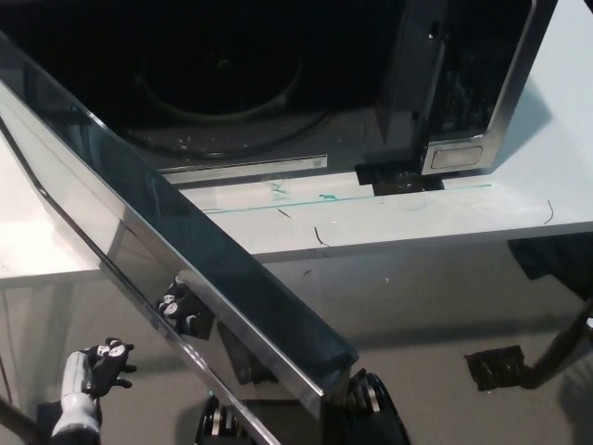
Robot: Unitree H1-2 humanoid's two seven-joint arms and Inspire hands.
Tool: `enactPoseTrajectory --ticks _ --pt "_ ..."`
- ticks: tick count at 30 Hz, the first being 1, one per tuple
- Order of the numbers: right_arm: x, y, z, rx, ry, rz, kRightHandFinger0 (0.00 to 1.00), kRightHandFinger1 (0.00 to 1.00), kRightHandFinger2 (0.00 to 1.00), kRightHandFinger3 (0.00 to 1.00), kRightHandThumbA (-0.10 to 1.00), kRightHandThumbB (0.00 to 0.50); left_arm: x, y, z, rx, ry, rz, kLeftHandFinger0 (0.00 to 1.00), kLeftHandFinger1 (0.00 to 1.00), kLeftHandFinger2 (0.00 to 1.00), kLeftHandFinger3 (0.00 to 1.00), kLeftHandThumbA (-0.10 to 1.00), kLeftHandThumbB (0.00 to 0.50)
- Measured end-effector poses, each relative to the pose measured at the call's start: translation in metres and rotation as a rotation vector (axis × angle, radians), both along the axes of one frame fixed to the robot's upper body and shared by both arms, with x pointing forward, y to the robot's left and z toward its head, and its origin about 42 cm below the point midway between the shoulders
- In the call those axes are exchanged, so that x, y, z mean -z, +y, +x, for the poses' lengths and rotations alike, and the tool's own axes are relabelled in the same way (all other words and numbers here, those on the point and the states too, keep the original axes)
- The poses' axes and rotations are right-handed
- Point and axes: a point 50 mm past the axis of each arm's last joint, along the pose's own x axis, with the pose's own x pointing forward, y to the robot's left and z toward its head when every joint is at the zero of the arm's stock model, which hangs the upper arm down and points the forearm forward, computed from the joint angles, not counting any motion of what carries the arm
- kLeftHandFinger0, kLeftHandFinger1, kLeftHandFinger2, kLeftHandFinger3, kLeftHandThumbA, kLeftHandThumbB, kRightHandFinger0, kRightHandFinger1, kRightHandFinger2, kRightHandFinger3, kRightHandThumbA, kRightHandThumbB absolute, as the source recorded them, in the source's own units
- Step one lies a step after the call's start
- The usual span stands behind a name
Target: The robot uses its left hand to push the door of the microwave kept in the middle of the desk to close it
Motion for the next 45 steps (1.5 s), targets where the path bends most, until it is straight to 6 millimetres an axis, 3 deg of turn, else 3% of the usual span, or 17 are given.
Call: enactPoseTrajectory --ticks 2,3,9,11,12,13,16,19,22,25,27,33,34,35,37,41,45 --pt "-0.001 -0.001 0.0 -0.002 -0.003 -0.004 0.63 0.69 0.79 0.89 0.21 0.228 0.0 -0.002 -0.007 0.0 -0.011 0.0 0.27 0.32 0.46 0.57 0.2 0.0" --pt "-0.002 -0.001 0.001 -0.001 -0.011 -0.004 0.59 0.65 0.75 0.83 0.18 0.237 -0.003 -0.003 -0.013 -0.007 -0.025 0.002 0.24 0.3 0.44 0.55 0.17 0.017" --pt "-0.002 -0.002 0.002 0.003 -0.018 -0.006 0.63 0.7 0.81 0.92 0.18 0.208 -0.023 -0.019 -0.049 -0.041 -0.126 -0.011 0.15 0.23 0.4 0.49 0.04 0.0" --pt "-0.003 -0.002 0.002 0.005 -0.017 -0.007 0.62 0.69 0.81 0.92 0.16 0.221 -0.035 -0.022 -0.063 -0.048 -0.175 -0.003 0.08 0.17 0.34 0.42 0.05 0.0" --pt "-0.003 -0.002 0.002 0.006 -0.018 -0.008 0.68 0.73 0.84 0.93 0.17 0.211 -0.042 -0.022 -0.071 -0.044 -0.207 0.019 0.02 0.11 0.26 0.38 0.21 0.001" --pt "-0.003 -0.003 0.002 0.006 -0.02 -0.01 0.68 0.74 0.85 0.93 0.17 0.211 -0.049 -0.021 -0.078 -0.041 -0.235 0.04 0.02 0.1 0.25 0.37 0.23 0.0" --pt "-0.004 -0.006 0.001 0.008 -0.023 -0.017 0.7 0.74 0.85 0.91 0.17 0.22 -0.068 -0.017 -0.092 -0.026 -0.321 0.108 0.0 0.0 0.03 0.22 0.28 0.0" --pt "-0.004 -0.008 0.001 0.01 -0.021 -0.019 0.63 0.68 0.79 0.89 0.12 0.194 -0.076 -0.014 -0.099 -0.003 -0.37 0.174 0.0 0.0 0.0 0.14 0.21 0.0" --pt "-0.003 -0.007 0.001 0.009 -0.02 -0.018 0.7 0.74 0.86 0.97 0.21 0.173 -0.081 -0.015 -0.097 0.029 -0.413 0.228 0.0 0.0 0.0 0.12 0.38 0.019" --pt "-0.003 -0.007 0.0 0.008 -0.018 -0.019 0.65 0.69 0.8 0.9 0.15 0.178 -0.094 -0.016 -0.09 0.075 -0.484 0.293 0.0 0.0 0.0 0.08 0.31 0.006" --pt "-0.003 -0.007 0.0 0.009 -0.017 -0.018 0.67 0.7 0.81 0.92 0.16 0.178 -0.111 -0.02 -0.083 0.11 -0.565 0.333 0.0 0.0 0.0 0.09 0.41 0.0" --pt "-0.003 -0.008 -0.001 0.01 -0.02 -0.015 0.77 0.78 0.89 0.95 0.18 0.186 -0.176 -0.044 -0.061 0.23 -0.874 0.441 0.0 0.0 0.0 0.09 0.44 0.0" --pt "-0.003 -0.008 -0.001 0.01 -0.021 -0.013 0.76 0.78 0.88 0.93 0.19 0.191 -0.19 -0.051 -0.057 0.256 -0.944 0.46 0.1 0.11 0.1 0.18 0.49 0.029" --pt "-0.003 -0.008 -0.001 0.011 -0.022 -0.012 0.76 0.78 0.87 0.89 0.21 0.204 -0.198 -0.056 -0.055 0.272 -0.985 0.472 0.0 0.0 0.0 0.06 0.45 0.0" --pt "-0.003 -0.008 -0.001 0.012 -0.022 -0.012 0.74 0.76 0.84 0.88 0.22 0.206 -0.213 -0.068 -0.047 0.314 -1.064 0.498 0.0 0.0 0.0 0.04 0.49 0.0" --pt "-0.004 -0.011 -0.001 0.015 -0.023 -0.016 0.68 0.71 0.79 0.89 0.14 0.209 -0.227 -0.083 -0.04 0.376 -1.135 0.54 0.0 0.0 0.04 0.03 0.5 0.0" --pt "-0.005 -0.011 0.0 0.02 -0.025 -0.015 0.71 0.73 0.8 0.92 0.2 0.215 -0.244 -0.102 -0.034 0.437 -1.225 0.575 0.0 0.0 0.0 0.02 0.54 0.0"
